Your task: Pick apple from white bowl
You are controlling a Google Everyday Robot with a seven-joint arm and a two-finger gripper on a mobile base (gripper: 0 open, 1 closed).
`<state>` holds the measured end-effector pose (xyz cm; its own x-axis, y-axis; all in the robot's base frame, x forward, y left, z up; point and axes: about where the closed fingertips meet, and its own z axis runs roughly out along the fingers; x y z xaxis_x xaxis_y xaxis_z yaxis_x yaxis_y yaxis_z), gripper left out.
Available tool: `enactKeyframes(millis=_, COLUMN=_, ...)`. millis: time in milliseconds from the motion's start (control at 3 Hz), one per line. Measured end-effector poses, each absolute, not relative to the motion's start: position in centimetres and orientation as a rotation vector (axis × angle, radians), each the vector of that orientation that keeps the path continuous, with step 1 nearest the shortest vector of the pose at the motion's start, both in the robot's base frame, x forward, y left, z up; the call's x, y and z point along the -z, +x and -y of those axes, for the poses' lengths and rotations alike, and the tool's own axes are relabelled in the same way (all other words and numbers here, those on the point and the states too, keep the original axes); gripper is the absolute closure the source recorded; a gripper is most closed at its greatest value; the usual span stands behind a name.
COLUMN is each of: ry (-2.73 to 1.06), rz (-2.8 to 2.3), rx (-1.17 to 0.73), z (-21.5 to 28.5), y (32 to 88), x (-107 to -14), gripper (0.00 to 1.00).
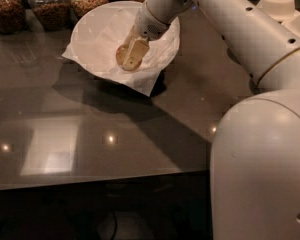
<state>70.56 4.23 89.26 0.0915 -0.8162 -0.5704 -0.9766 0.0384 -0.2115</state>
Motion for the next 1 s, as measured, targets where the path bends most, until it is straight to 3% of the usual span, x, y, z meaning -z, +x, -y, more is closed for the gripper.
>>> enactKeyframes(millis=1000, ry=-1.786, rz=-1.662, rx=-0.387, z=-1.9, y=69.3, x=-94.9, gripper=1.0)
